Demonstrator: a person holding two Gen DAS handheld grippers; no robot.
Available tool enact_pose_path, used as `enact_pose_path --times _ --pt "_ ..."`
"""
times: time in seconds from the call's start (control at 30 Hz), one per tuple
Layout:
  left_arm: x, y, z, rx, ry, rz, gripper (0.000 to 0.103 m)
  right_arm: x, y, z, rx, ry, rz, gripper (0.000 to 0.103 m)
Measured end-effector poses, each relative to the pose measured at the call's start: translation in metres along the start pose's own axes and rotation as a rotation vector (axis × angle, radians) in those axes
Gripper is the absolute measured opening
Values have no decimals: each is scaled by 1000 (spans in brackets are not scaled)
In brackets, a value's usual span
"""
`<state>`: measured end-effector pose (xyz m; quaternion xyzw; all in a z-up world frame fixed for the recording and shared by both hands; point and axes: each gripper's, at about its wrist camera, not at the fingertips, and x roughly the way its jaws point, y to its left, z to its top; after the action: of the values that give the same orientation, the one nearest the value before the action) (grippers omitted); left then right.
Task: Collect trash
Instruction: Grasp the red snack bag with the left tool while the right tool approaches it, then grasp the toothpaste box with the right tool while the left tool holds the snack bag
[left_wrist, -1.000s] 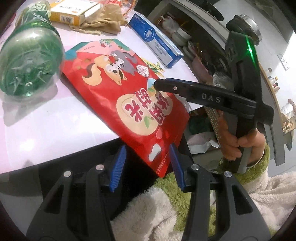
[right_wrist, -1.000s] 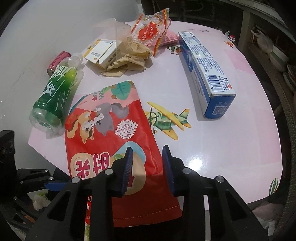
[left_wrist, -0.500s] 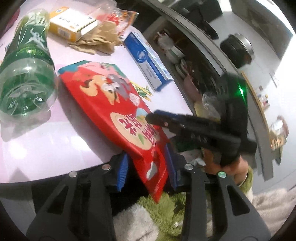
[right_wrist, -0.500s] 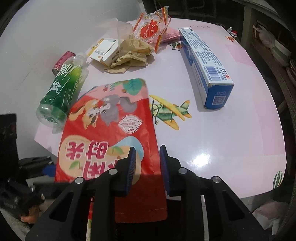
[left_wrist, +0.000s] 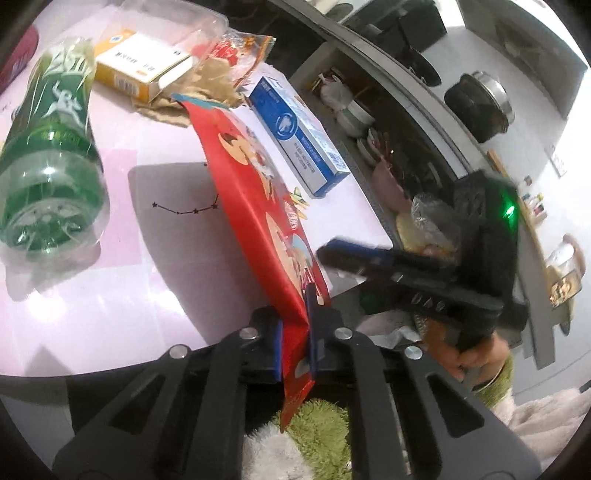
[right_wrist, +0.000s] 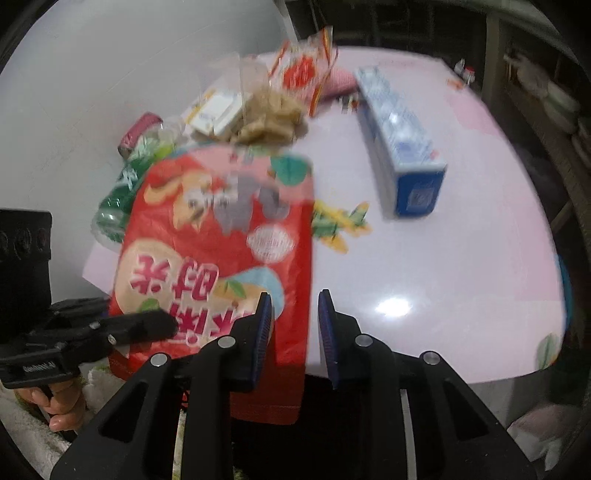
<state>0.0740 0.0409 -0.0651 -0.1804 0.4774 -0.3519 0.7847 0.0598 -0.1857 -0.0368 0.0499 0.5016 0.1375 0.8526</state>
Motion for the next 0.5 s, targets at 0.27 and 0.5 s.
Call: enact_pose_path --times 0.27,0.5 --pt "-6 -14 3 82 2 36 8 -42 -22 50 17 -190 -98 50" --pt "0 -20 9 139 26 120 8 -3 -37 100 26 -149 -174 57"
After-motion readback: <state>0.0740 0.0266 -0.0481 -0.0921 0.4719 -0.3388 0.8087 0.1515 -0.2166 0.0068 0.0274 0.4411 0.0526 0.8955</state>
